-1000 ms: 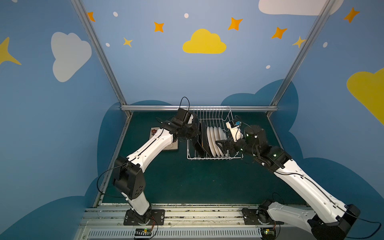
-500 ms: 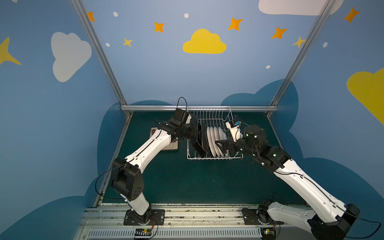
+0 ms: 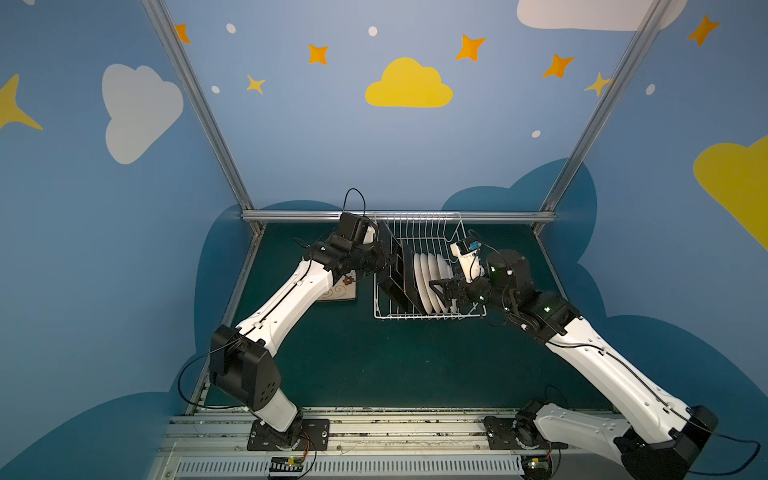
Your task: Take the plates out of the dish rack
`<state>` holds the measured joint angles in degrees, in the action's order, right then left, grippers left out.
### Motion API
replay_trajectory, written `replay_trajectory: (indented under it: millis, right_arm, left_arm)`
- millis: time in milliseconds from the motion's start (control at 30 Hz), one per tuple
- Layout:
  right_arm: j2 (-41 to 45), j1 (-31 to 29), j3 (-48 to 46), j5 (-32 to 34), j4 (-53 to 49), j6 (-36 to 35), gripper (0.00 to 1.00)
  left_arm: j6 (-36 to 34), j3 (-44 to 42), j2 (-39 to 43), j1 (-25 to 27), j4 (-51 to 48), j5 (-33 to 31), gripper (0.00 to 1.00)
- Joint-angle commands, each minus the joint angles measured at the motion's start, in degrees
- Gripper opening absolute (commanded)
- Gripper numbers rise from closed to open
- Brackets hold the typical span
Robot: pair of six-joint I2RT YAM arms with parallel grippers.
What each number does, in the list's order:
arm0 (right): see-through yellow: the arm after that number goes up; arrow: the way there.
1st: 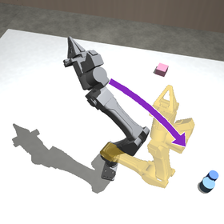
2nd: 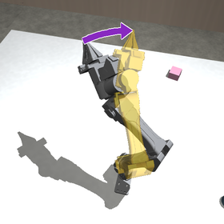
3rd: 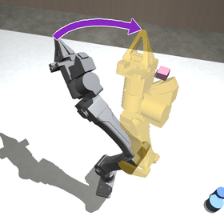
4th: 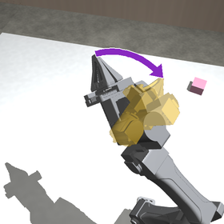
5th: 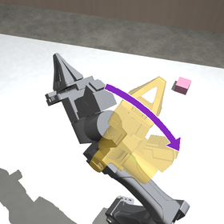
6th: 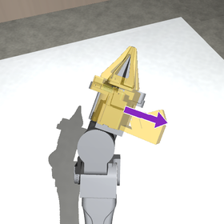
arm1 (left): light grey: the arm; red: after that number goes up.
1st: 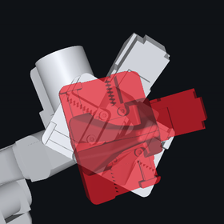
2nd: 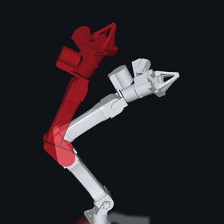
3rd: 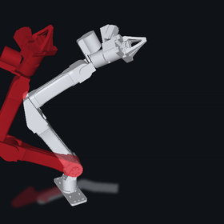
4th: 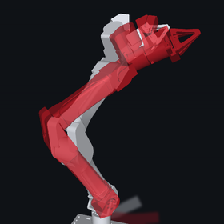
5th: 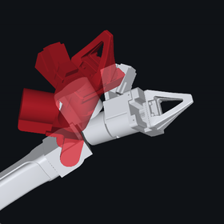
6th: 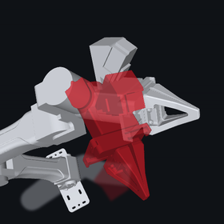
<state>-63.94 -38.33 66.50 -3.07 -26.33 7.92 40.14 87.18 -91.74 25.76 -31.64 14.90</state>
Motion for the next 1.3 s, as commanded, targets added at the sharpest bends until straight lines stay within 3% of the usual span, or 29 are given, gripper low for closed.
replay_trajectory:
  millis: [0,733,1033,1267]
  right_arm:
    - [0.13,0.27,-0.07,-0.42,1.45,0.90,0.91]
    - [-0.11,0.18,0.62,-1.24,2.10,2.29,0.91]
    - [-1.07,0.36,1.22,-1.67,2.15,4.26,0.91]
    - [-2.89,2.16,4.73,-2.94,-0.61,12.09,0.91]
  left_arm:
    - [-2.43,1.69,5.06,-1.71,5.85,-1.93,0.03]
    - [-4.23,1.05,9.20,-3.69,6.29,-1.89,0.03]
    - [-13.47,1.69,12.37,-3.81,8.82,-4.51,0.03]
    - [-23.11,2.17,13.59,-3.80,9.51,-4.84,0.03]
